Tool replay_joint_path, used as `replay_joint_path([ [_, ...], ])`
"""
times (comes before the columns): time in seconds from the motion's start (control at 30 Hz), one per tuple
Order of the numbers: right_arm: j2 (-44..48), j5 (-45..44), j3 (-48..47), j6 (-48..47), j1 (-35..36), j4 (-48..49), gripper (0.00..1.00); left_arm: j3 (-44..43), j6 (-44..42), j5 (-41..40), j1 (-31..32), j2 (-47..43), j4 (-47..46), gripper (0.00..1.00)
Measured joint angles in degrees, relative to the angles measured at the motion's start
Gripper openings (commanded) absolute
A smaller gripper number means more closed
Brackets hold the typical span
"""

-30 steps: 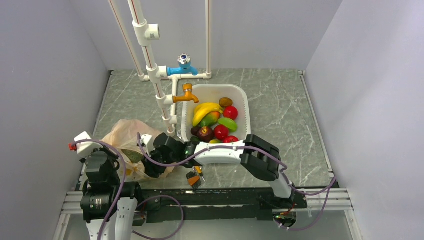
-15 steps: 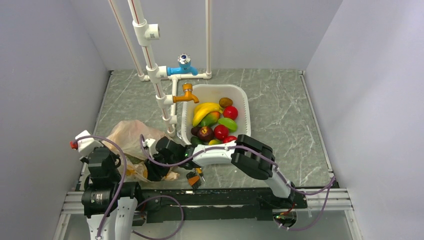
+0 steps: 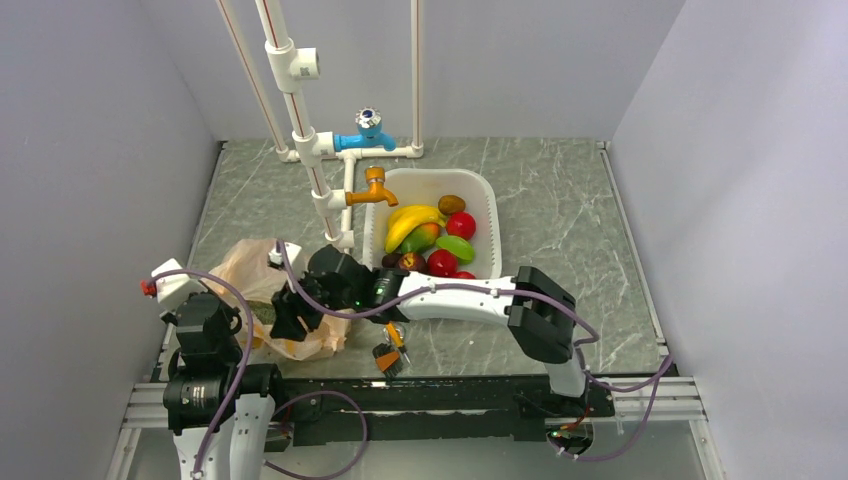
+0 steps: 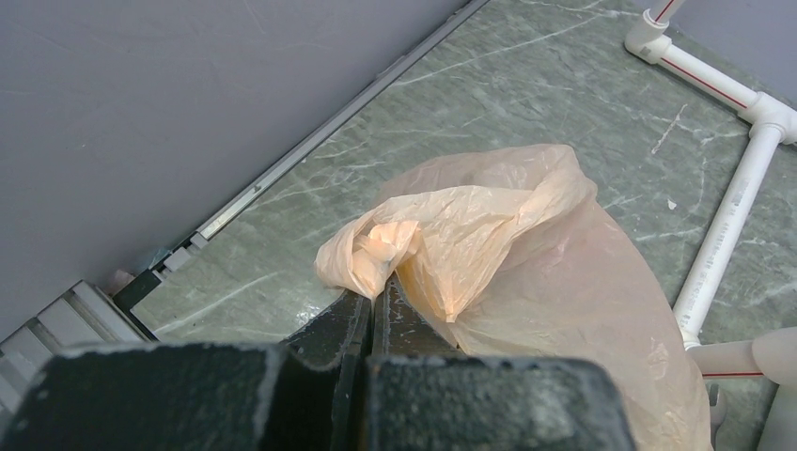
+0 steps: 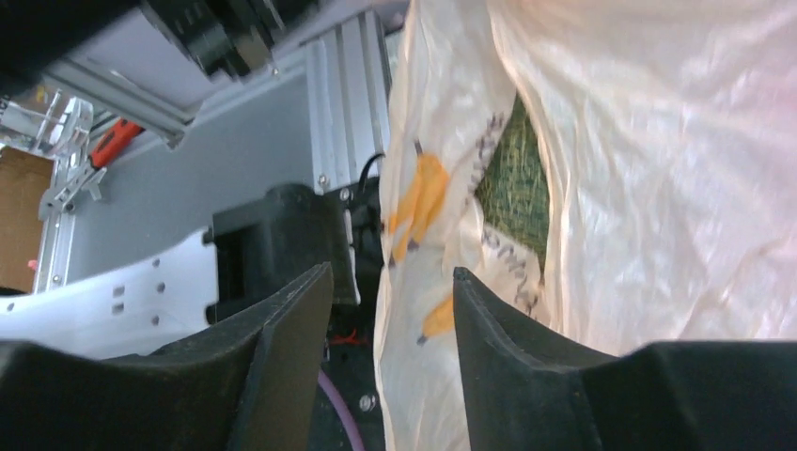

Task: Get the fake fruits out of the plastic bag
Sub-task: Adjust the plastic bag at the center of the board.

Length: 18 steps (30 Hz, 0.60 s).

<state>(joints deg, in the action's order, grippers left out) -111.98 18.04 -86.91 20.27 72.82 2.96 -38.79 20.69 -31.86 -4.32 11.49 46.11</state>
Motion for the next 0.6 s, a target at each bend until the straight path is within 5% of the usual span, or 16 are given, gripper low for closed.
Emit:
replay_joint_path([
  [0.2, -4.8, -0.7, -5.8, -0.1, -0.5, 1.9, 0.29, 0.0, 0.0, 0.3, 0.0, 0.0, 0.0, 0.0],
  [0.6, -9.9, -15.0, -5.7, -5.5, -1.4, -4.7, 0.34, 0.0, -0.1, 1.2, 0.0, 0.0, 0.0, 0.0],
])
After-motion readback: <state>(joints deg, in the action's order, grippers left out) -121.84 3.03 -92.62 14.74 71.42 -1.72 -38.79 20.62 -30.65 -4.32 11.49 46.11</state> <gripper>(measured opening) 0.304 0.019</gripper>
